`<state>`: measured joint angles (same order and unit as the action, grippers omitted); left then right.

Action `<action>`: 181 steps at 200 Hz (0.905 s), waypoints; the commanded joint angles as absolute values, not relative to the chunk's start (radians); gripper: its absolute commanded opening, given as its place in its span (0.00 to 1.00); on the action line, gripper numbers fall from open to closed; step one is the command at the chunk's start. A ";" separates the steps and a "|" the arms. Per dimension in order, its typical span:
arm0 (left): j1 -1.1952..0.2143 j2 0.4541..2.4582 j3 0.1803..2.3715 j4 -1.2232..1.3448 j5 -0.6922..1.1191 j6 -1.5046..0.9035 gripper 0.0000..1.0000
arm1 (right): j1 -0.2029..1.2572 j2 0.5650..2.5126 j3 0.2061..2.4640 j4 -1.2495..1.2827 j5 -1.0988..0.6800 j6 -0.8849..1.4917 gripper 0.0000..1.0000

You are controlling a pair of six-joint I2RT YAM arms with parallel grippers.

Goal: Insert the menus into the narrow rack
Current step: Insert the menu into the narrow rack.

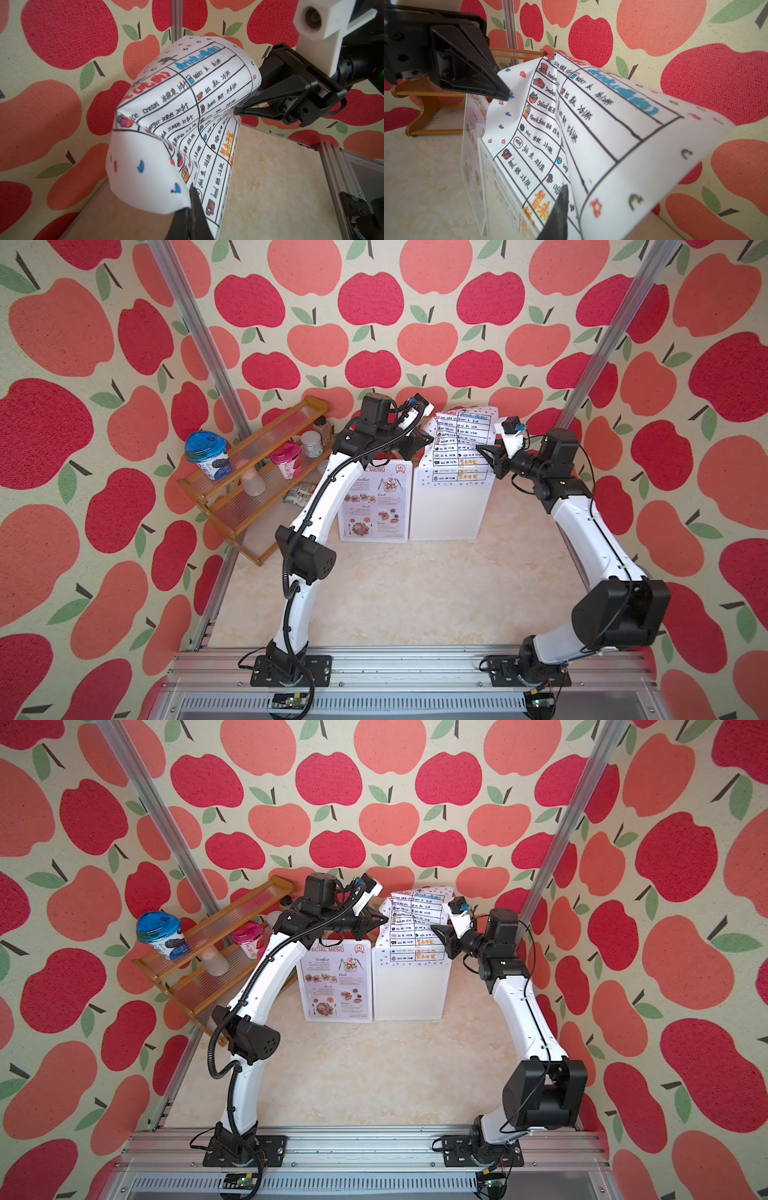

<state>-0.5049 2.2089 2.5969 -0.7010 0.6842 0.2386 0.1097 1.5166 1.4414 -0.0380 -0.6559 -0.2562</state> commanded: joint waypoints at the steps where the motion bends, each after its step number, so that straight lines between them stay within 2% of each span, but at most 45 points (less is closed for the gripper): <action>1: -0.512 2.169 2.573 -0.735 0.686 0.258 0.13 | 0.117 1.502 1.455 -0.032 -0.676 -0.265 0.12; 6: -0.511 2.171 2.573 -0.735 0.686 0.257 0.18 | 0.118 1.500 1.449 -0.030 -0.677 -0.270 0.11; 17: -0.507 2.172 2.574 -0.729 0.690 0.252 0.36 | 0.117 1.492 1.432 -0.016 -0.683 -0.274 0.09; 38: -0.502 2.181 2.579 -0.710 0.712 0.238 0.61 | 0.118 1.481 1.408 0.011 -0.703 -0.276 0.07; 51: -0.497 2.189 2.584 -0.692 0.722 0.228 0.72 | 0.117 1.480 1.407 0.009 -0.708 -0.275 0.06; 77: -0.491 2.226 2.638 -0.688 0.737 0.218 0.78 | 0.112 1.477 1.390 0.020 -0.722 -0.282 0.05; 104: -0.486 2.265 2.698 -0.684 0.753 0.215 0.79 | 0.101 1.473 1.376 0.026 -0.729 -0.281 0.04; 181: -0.463 2.301 2.698 -0.681 0.793 0.202 0.71 | 0.053 1.457 1.350 0.104 -0.789 -0.204 0.03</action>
<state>-0.4774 2.2726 2.6682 -0.6994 0.7502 0.2226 0.0662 1.4784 1.3548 0.0605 -0.7364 -0.2527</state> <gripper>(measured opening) 0.716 0.058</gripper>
